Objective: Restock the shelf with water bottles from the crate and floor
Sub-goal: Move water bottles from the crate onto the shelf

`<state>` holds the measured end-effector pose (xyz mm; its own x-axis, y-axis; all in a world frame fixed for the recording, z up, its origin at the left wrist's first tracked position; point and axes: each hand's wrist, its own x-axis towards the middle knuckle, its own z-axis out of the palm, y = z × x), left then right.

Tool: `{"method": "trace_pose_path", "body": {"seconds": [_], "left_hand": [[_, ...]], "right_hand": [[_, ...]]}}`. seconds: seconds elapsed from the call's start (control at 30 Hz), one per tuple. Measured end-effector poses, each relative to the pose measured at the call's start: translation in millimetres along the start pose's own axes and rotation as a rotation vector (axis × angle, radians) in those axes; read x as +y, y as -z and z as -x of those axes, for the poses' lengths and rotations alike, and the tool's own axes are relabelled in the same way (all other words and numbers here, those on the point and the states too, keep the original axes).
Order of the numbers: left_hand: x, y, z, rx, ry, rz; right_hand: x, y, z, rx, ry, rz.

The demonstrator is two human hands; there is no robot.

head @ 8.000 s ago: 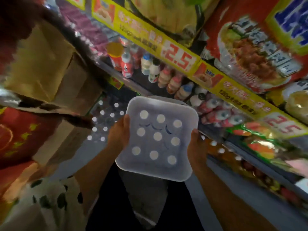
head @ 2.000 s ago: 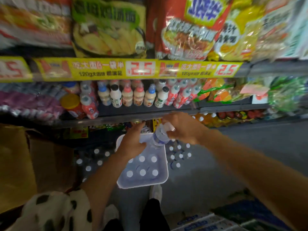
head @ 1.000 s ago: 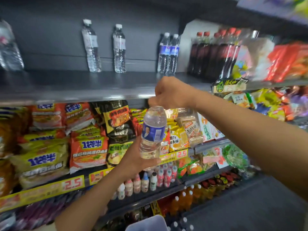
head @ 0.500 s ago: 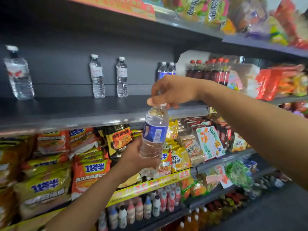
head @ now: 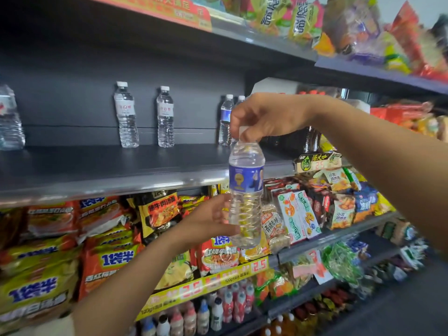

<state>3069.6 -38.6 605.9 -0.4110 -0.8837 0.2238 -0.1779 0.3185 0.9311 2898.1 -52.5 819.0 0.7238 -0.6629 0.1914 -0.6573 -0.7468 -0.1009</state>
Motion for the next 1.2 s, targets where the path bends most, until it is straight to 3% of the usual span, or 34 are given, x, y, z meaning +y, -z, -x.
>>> {"method": "trace_pose_path", "body": {"seconds": [0.1,0.33,0.57,1.03,1.2], "left_hand": [[9.8,-7.2,-29.6,0.071,-0.04,-0.067],[42.6,-2.9,-95.7,0.413,-0.115,-0.201],[61.9,16.3,-159.7,0.661,-0.048,-0.459],[25.3,48.4,-267.3,0.919,0.241,-0.7],[18.3,60.5,-275.6,0.867,0.212,-0.677]], "right_hand": [[22.0,13.4,-1.8,0.039,0.02,-0.024],[81.6,50.0,-22.0,0.211,0.105,-0.031],[125.3,70.2,-74.6,0.278,0.229,0.007],[201.6,47.9,-182.3,0.226,0.271,-0.017],[216.0,45.1,-204.1,0.232,0.276,-0.056]]}}
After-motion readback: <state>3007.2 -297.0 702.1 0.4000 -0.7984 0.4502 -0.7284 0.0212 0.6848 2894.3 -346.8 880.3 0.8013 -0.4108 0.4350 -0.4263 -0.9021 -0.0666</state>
